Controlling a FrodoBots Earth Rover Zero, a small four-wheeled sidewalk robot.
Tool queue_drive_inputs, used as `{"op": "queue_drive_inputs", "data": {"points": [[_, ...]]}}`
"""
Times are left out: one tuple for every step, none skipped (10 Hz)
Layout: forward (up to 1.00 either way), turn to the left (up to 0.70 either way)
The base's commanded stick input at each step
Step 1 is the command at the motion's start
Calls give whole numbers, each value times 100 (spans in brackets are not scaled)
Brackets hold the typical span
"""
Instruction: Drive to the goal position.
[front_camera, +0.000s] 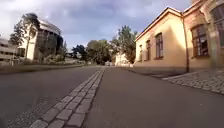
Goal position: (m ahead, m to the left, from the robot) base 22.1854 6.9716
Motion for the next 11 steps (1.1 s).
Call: {"op": "queue_drive_inputs", "data": {"points": [[45, 0], [45, 0], [45, 0], [45, 0], [45, 0], [45, 0], [45, 0], [45, 2], [45, 15], [45, 27], [45, 27]]}}
